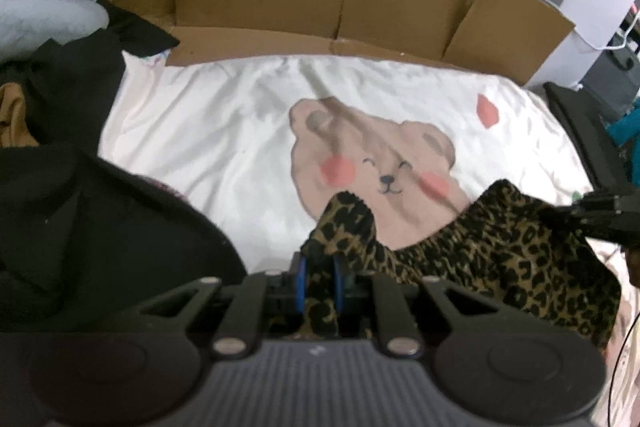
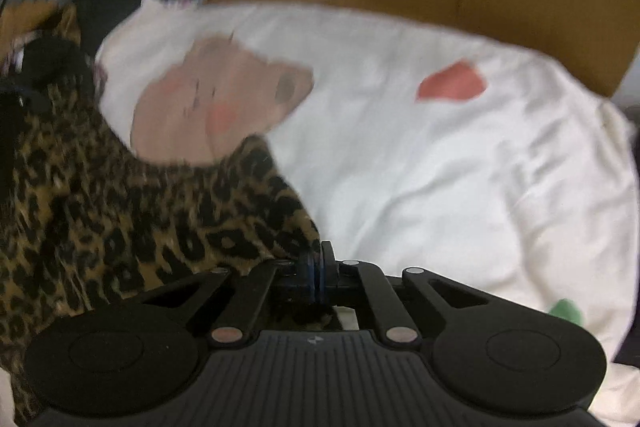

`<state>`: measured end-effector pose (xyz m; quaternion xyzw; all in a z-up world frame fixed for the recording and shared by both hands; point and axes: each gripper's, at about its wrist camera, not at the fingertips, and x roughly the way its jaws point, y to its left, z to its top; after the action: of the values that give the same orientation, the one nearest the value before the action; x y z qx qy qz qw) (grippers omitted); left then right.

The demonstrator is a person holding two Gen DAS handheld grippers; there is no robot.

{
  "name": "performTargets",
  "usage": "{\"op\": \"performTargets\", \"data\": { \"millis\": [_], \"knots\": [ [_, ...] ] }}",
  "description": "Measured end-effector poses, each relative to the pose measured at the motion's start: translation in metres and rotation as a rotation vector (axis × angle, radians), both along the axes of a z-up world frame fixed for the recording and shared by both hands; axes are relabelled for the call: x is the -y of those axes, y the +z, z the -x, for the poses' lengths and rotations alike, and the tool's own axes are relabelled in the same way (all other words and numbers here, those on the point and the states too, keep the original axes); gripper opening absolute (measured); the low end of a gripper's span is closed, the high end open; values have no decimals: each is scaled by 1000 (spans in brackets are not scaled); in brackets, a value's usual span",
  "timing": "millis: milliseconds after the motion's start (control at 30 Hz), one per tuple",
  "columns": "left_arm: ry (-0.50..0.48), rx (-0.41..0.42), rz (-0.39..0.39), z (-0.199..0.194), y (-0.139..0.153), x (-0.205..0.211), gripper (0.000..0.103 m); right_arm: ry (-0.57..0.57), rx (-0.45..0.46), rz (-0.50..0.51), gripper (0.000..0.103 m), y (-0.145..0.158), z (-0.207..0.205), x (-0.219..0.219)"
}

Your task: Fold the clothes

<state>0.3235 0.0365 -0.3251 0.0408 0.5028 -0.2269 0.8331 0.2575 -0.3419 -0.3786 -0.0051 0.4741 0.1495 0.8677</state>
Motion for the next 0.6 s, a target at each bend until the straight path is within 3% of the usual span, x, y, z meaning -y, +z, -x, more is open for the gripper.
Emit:
{"op": "performTargets", "data": {
  "millis": [267, 600],
  "knots": [
    [-9, 23, 62, -16, 9, 17, 14, -61, 108, 36, 0, 56, -16, 26],
    [-32, 57, 72, -58, 10, 57, 14, -112, 135, 124, 0, 67, -58, 52]
  ]
}}
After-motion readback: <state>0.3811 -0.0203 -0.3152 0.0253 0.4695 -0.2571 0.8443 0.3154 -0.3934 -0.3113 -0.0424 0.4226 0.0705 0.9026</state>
